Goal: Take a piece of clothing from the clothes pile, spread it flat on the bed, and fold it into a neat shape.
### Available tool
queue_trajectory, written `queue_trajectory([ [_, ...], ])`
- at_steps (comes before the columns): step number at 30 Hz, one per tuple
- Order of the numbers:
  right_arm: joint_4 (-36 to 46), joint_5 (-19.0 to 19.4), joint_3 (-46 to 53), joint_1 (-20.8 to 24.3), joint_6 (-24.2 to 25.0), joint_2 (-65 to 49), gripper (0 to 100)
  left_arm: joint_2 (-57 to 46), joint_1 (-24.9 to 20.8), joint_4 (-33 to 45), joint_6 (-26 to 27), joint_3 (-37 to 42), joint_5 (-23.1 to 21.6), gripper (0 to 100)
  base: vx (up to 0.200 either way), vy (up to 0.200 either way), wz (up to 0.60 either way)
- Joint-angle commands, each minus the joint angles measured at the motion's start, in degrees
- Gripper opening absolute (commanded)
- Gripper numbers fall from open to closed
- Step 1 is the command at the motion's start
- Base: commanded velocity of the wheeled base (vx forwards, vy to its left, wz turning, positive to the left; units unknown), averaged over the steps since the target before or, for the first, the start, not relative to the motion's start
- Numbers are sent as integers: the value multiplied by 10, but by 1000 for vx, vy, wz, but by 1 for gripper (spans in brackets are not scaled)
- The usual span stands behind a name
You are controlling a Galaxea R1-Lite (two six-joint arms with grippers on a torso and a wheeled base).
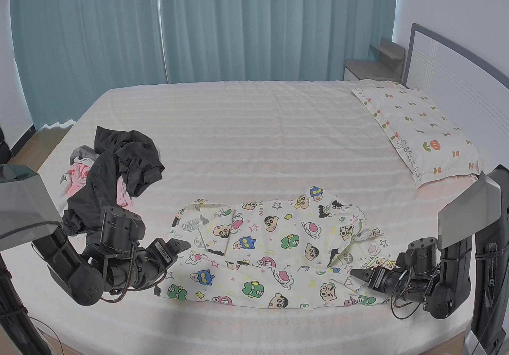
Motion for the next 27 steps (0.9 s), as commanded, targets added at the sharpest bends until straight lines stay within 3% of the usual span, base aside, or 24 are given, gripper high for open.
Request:
queue_trajectory([
  [1, 3, -1, -5, 2, -11, 9, 0, 1, -1, 0, 0, 0, 0, 100, 0, 0, 0],
  [10, -3, -24, -3, 3, -16, 18, 0, 1, -1, -17, 0, 8, 0, 100, 0, 0, 0],
  [27, -17, -24, 23, 1, -16, 9, 0, 3, -1, -21, 1, 12, 0, 100, 0, 0, 0],
])
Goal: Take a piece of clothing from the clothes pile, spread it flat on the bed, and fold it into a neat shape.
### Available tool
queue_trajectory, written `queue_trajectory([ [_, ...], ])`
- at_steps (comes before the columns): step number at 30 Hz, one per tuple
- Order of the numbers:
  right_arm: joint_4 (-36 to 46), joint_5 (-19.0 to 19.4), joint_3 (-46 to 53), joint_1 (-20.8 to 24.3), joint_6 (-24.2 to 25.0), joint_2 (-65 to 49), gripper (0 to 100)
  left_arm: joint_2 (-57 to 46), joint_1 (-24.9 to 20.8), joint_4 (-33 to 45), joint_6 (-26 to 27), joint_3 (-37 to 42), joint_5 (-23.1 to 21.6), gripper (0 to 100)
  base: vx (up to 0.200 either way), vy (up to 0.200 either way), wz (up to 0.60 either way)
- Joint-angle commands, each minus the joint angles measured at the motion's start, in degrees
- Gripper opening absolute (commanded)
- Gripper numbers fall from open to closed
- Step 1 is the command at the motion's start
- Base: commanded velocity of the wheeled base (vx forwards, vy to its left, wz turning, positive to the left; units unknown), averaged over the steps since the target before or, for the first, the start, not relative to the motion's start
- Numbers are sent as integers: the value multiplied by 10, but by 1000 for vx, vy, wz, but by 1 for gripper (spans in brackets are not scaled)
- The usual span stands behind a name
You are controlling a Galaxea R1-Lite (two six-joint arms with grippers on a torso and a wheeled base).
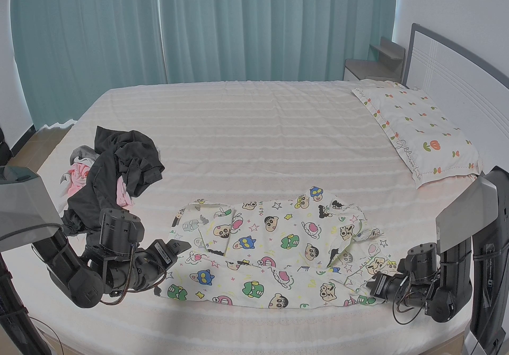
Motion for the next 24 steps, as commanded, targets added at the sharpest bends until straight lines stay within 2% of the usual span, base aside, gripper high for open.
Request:
queue_trajectory([
  [1, -10, 0, -8, -1, -1, 2, 0, 2, 0, 0, 0, 0, 0, 100, 0, 0, 0],
  [2, -10, 0, -8, -1, -1, 2, 100, 2, 0, 0, 0, 0, 0, 100, 0, 0, 0],
  [13, -10, 0, -39, -2, 1, 23, 100, 6, 0, -1, 0, 0, 9, 100, 0, 0, 0],
  [18, -10, -16, -38, -2, 2, 23, 100, 8, 0, -7, 0, 1, 11, 100, 0, 0, 0],
  [24, -10, -18, -38, -2, 3, 24, 100, 8, 0, -8, 0, 3, 11, 100, 0, 0, 0],
])
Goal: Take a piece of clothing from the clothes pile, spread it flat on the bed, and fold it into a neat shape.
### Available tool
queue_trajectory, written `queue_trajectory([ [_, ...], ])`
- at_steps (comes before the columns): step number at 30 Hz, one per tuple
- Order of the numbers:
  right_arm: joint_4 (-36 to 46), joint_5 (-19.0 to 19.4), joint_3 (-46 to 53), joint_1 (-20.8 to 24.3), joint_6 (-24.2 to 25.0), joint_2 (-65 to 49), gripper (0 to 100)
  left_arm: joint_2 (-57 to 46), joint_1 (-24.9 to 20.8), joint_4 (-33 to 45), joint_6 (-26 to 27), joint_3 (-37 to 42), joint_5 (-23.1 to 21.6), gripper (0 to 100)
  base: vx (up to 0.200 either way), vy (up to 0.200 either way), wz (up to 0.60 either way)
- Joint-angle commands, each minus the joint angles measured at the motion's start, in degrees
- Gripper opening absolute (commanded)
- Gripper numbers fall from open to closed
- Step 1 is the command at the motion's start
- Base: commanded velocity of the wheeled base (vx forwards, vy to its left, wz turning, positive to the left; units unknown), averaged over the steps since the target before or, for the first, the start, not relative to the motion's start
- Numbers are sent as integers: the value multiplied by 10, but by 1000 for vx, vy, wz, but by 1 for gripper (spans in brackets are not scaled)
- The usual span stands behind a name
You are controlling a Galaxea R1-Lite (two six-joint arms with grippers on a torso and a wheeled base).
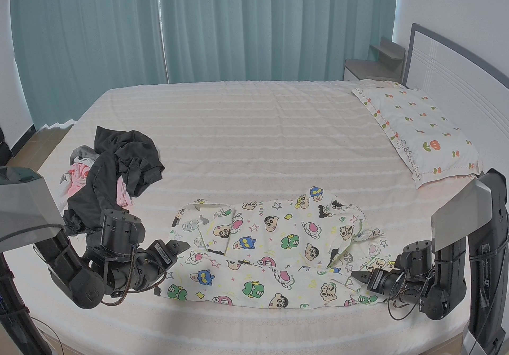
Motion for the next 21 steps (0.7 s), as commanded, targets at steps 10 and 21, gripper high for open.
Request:
queue_trajectory([
  [10, -10, -2, -4, 1, 11, 1, 100, 2, 0, 0, 0, 1, 1, 100, 0, 0, 0],
  [21, -10, -9, -41, -9, 12, 7, 100, 2, 0, 0, 0, 1, 1, 100, 0, 0, 0],
])
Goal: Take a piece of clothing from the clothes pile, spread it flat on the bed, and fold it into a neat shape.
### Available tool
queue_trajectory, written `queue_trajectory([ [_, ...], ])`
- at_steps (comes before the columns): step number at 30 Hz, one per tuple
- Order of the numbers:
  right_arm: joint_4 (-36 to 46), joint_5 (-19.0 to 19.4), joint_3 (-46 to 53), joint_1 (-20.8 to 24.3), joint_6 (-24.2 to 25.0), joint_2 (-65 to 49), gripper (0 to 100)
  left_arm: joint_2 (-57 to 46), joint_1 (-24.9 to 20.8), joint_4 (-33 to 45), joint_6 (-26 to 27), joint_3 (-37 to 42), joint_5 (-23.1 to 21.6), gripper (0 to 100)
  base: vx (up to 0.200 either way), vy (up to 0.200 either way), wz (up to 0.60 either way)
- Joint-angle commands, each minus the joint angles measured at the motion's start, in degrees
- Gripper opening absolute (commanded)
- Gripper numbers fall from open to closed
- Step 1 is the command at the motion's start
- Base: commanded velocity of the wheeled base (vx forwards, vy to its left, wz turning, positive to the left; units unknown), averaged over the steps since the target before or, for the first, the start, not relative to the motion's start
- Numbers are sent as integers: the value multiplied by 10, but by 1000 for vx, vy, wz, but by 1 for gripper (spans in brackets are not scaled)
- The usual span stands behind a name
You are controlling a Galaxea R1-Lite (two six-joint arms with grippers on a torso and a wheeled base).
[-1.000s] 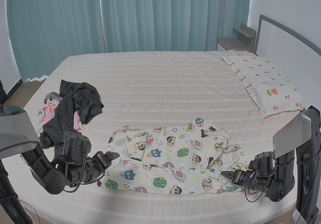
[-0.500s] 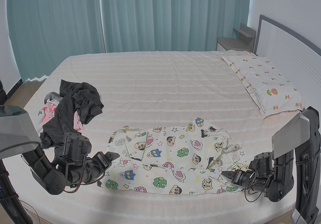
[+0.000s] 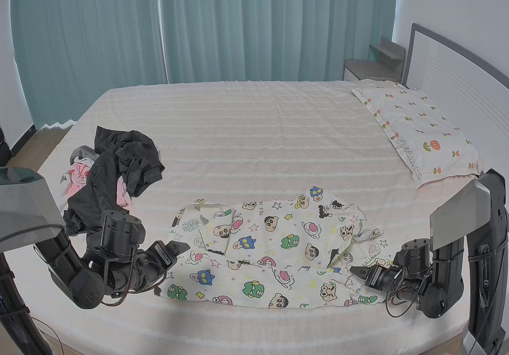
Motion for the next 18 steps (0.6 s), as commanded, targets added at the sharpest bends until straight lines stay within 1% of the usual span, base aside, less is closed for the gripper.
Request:
queue_trajectory([
  [1, -10, -2, -11, -9, 0, 2, 100, 1, 0, 0, 0, 0, 0, 100, 0, 0, 0],
  [10, -10, -7, -27, -19, 1, 7, 100, 1, 0, 0, 0, -1, 0, 100, 0, 0, 0],
  [11, -10, -8, -27, -19, 1, 9, 0, 1, 0, 0, 0, 0, 0, 100, 0, 0, 0],
  [18, -10, -16, -20, -18, 1, 10, 0, 1, 0, 0, 0, 0, 1, 100, 0, 0, 0],
])
